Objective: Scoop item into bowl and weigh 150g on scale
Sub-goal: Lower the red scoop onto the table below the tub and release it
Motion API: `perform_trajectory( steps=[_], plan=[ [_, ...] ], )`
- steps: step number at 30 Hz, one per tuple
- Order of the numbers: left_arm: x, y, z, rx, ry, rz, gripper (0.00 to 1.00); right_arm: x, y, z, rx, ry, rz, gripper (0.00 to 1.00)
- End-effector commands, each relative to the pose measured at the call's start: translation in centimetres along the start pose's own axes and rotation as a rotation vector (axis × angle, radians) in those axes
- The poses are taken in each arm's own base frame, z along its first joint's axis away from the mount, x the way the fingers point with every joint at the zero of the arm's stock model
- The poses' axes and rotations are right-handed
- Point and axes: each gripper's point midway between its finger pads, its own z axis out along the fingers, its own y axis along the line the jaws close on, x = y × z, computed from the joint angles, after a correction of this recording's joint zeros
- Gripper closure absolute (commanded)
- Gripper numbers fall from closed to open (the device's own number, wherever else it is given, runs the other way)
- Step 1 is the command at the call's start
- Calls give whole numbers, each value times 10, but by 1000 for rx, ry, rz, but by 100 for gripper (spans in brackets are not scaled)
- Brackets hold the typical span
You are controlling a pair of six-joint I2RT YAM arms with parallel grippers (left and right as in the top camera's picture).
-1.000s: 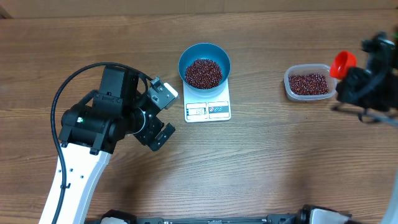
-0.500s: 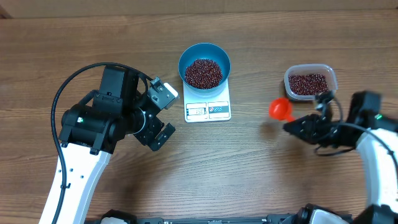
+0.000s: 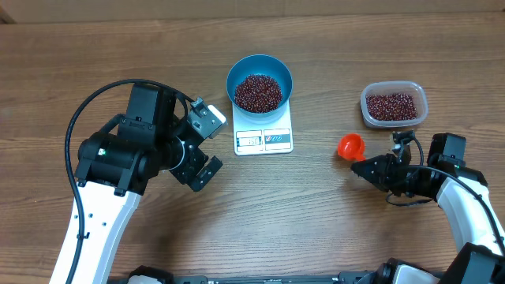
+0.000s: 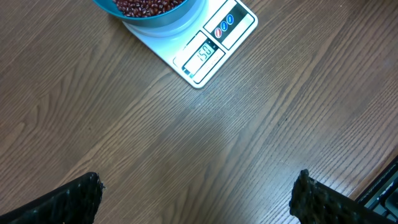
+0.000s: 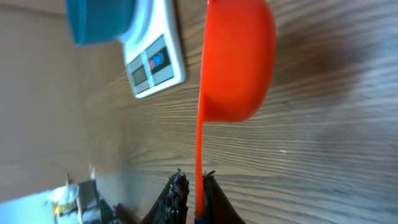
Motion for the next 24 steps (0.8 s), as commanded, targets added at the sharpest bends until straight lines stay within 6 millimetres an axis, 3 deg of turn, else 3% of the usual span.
perform_trajectory(
  steps=[1,3,8,9,16,21,24],
  plan=[
    [-2,-1,0,16,-7,-14,0,-1,-11,-1,64,-11,55,91],
    [-2,-1,0,16,-7,-14,0,1,-13,-1,71,-6,75,87],
    [-2,-1,0,16,-7,-14,0,6,-13,-1,75,10,99,57],
    [-2,-1,0,16,-7,-14,0,6,-13,-1,76,12,101,0],
    [-2,-1,0,16,-7,-14,0,16,-18,-2,108,45,141,0],
    [-2,-1,0,16,-7,-14,0,19,-49,-9,297,17,323,0],
    [-2,-1,0,16,-7,-14,0,11,-61,-18,394,-17,328,0]
  ],
)
